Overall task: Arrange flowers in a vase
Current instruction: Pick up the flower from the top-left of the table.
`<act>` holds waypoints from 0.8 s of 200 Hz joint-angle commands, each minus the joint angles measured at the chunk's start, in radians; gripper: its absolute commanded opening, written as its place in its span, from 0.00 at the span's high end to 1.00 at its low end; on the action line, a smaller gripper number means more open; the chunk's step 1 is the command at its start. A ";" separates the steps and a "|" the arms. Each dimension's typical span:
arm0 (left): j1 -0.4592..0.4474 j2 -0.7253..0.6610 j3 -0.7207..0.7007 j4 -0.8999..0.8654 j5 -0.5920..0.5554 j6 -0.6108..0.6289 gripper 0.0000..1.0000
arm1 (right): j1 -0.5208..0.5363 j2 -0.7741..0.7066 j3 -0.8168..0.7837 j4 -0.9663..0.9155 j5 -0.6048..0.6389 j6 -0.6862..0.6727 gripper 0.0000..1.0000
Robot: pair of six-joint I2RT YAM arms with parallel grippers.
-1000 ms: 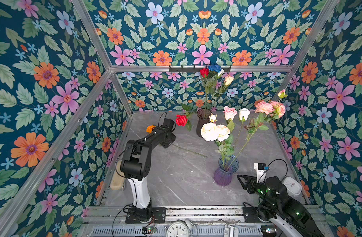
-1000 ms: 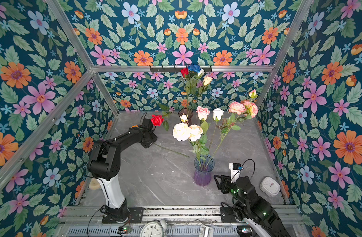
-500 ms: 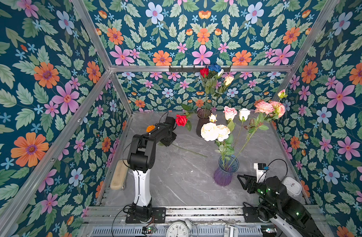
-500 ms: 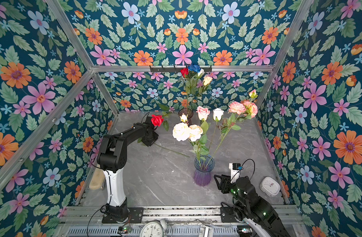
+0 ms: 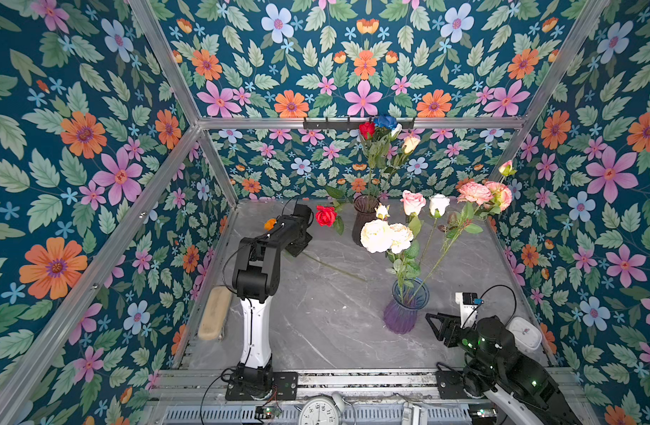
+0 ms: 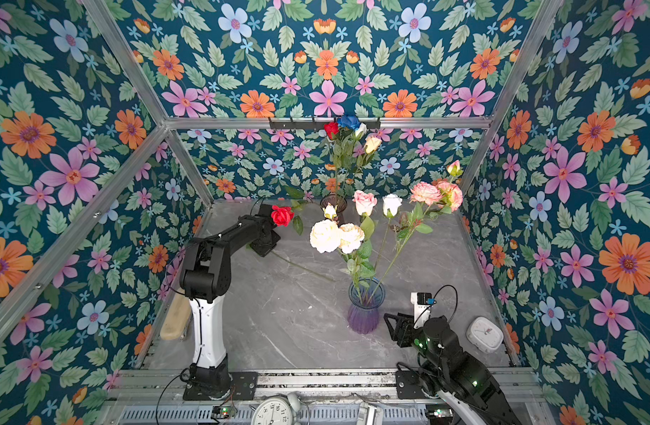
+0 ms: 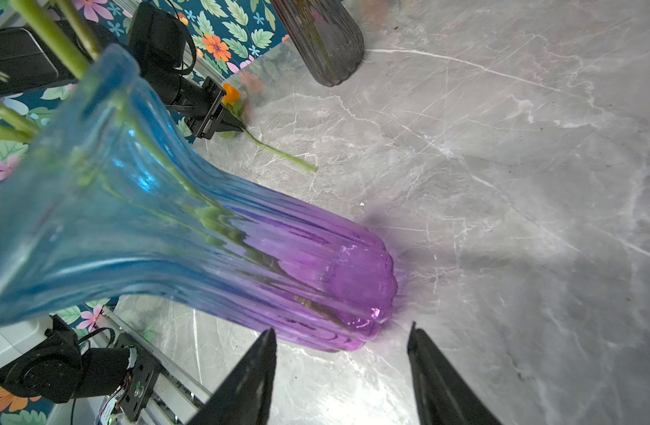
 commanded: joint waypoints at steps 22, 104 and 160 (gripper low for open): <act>0.010 -0.052 -0.057 -0.040 0.050 0.053 1.00 | 0.001 -0.002 -0.002 0.034 0.011 -0.018 0.41; 0.052 -0.779 -0.557 0.490 0.172 0.173 1.00 | 0.001 0.004 0.041 0.051 -0.057 -0.023 0.39; 0.051 -1.332 -0.764 0.754 0.443 0.279 1.00 | 0.001 0.093 0.185 0.229 -0.406 -0.004 0.42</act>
